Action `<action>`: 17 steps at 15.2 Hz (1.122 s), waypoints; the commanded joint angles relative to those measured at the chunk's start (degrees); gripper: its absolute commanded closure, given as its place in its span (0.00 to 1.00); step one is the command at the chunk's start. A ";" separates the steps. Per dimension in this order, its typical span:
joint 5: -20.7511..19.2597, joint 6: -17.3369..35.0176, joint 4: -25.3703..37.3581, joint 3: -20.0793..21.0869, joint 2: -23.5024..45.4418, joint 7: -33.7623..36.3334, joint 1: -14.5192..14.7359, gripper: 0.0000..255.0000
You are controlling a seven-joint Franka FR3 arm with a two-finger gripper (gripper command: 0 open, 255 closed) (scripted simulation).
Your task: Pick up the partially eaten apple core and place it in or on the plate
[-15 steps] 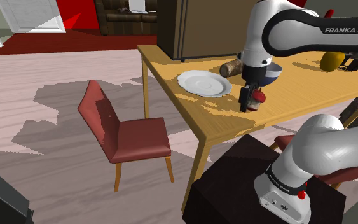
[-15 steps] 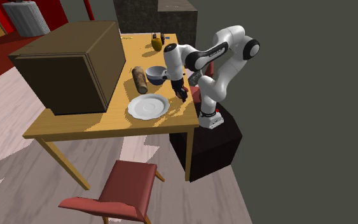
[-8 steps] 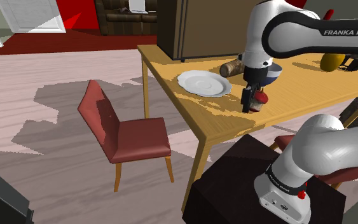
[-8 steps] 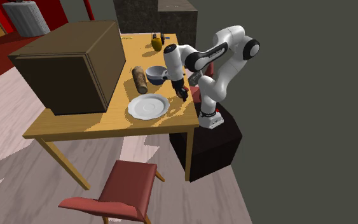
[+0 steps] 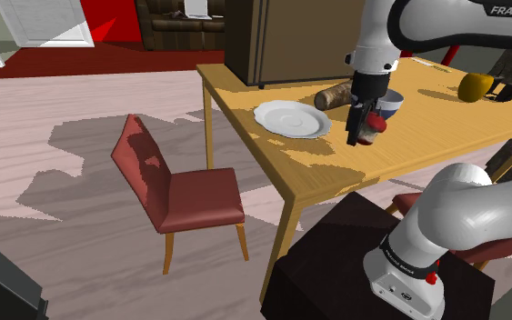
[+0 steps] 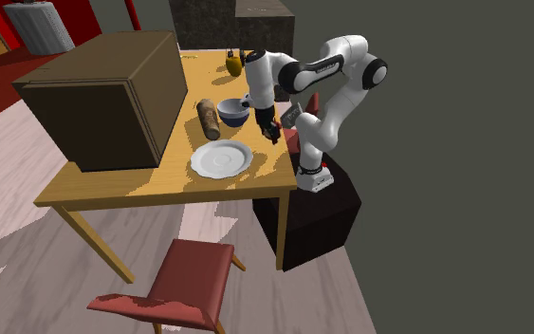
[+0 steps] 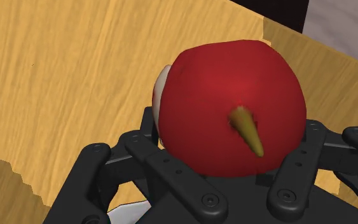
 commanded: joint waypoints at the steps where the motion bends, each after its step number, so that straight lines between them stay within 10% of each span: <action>1: -0.48 -1.66 1.73 -0.26 -12.68 -0.59 0.25 1.00; 7: -0.55 -5.03 7.48 -0.32 -10.30 -0.61 0.21 1.00; 17: -1.08 4.88 20.46 -0.70 12.58 -1.05 -0.17 1.00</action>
